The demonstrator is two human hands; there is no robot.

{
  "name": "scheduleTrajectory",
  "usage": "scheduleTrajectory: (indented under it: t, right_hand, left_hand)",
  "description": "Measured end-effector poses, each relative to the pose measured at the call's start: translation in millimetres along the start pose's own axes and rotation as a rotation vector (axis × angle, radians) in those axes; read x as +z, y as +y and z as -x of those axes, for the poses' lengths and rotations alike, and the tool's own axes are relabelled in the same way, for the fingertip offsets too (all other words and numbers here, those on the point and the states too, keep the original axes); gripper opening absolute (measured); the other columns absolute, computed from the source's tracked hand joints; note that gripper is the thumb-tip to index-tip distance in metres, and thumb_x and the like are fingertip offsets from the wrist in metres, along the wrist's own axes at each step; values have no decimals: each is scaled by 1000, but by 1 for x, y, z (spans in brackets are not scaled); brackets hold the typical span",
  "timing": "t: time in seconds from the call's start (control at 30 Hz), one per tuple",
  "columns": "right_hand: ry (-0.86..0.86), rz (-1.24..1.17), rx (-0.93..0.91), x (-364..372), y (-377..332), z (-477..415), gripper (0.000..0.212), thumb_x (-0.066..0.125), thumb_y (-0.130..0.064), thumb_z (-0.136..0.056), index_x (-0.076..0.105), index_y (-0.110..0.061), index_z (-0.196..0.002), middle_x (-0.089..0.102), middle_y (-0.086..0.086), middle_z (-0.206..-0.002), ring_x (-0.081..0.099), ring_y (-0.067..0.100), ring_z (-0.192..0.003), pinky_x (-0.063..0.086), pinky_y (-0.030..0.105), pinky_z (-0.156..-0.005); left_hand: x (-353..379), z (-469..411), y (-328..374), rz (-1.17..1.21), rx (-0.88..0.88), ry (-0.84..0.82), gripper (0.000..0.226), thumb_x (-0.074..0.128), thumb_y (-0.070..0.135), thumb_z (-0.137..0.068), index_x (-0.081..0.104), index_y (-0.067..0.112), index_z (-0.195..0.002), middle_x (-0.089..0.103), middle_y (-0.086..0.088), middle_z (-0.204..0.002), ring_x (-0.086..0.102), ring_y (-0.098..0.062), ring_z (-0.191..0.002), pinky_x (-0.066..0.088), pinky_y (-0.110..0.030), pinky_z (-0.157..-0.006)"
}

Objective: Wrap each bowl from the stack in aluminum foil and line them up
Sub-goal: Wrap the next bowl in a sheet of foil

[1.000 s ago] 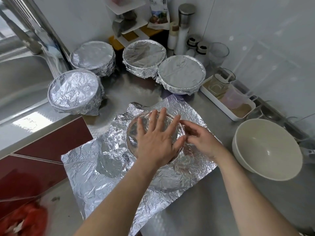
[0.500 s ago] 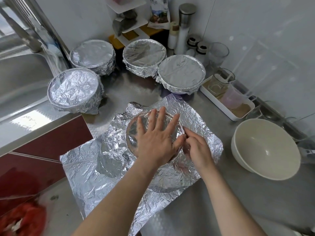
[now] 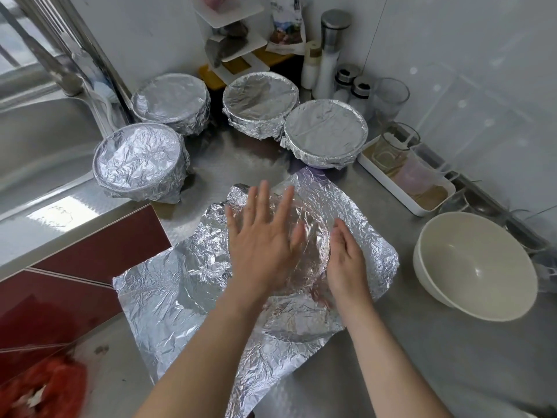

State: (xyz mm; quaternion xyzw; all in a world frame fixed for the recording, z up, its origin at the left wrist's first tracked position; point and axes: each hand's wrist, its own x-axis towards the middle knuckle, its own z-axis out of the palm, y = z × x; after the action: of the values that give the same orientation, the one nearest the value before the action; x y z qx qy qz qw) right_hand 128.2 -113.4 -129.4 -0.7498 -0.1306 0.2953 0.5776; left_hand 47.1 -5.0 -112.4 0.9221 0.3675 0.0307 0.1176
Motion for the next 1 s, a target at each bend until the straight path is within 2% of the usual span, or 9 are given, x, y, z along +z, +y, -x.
scheduleTrajectory:
  t: [0.2,0.33,0.43,0.57,0.63,0.77,0.83,0.9,1.0]
  right_hand:
    - [11,227,-21,14,-3,-4,46,29,-28,-106,28,-17,-151,36,1,-153,40,13,-135,34,24,-108]
    - [89,257,-34,21,-4,-4,42,32,-22,-106,37,-14,-147,47,3,-145,44,2,-116,36,18,-95]
    - [98,267,-39,15,-11,-7,40,33,-21,-106,43,-12,-144,52,1,-137,46,5,-110,37,19,-90]
    - [15,308,-100,0,-20,-21,38,34,-23,-105,48,-16,-140,49,-5,-99,43,0,-77,39,21,-70]
    - [-51,342,-117,-5,-23,-30,38,35,-23,-105,49,-17,-139,48,-6,-94,40,-3,-71,39,25,-70]
    - [-149,420,-132,-7,-21,-34,38,35,-21,-105,48,-17,-140,61,-2,-115,53,3,-96,44,24,-85]
    - [-169,460,-139,-6,-18,-37,37,34,-21,-105,48,-18,-140,58,-10,-94,48,-2,-78,41,18,-71]
    - [-151,509,-157,-6,-18,-41,38,34,-22,-105,49,-19,-140,56,-8,-93,50,2,-77,42,23,-72]
    - [-121,561,-200,-3,-20,-43,40,39,-24,-103,48,-20,-142,58,0,-135,54,18,-122,41,32,-103]
  left_hand:
    - [-1,8,-38,265,-102,8,55,30,47,-103,18,35,-155,-3,-3,-164,-6,-21,-150,5,-47,-122]
    - [4,11,-40,562,-128,118,43,44,28,-102,45,25,-145,19,0,-162,17,-17,-148,19,-34,-118]
    - [-1,13,-35,627,-165,135,42,44,26,-102,46,24,-144,26,1,-160,19,-13,-147,19,-32,-118]
    - [-11,27,-20,636,-210,149,43,41,26,-103,43,24,-146,25,0,-159,17,-13,-147,14,-31,-120]
    - [-10,39,-15,655,-239,131,44,40,28,-103,39,25,-148,21,0,-161,14,-12,-148,13,-33,-121]
    - [3,53,-9,570,-229,93,50,38,35,-103,35,18,-150,18,-5,-162,10,-16,-149,15,-39,-122]
    - [6,51,-9,388,-181,100,58,32,45,-97,36,18,-149,19,-9,-161,11,-22,-150,15,-44,-121]
    - [6,47,-5,188,-101,80,65,25,53,-95,29,23,-152,13,-8,-163,6,-24,-151,5,-44,-122]
    - [12,51,7,25,71,46,61,26,56,-99,32,25,-152,18,-8,-161,12,-27,-150,6,-49,-121]
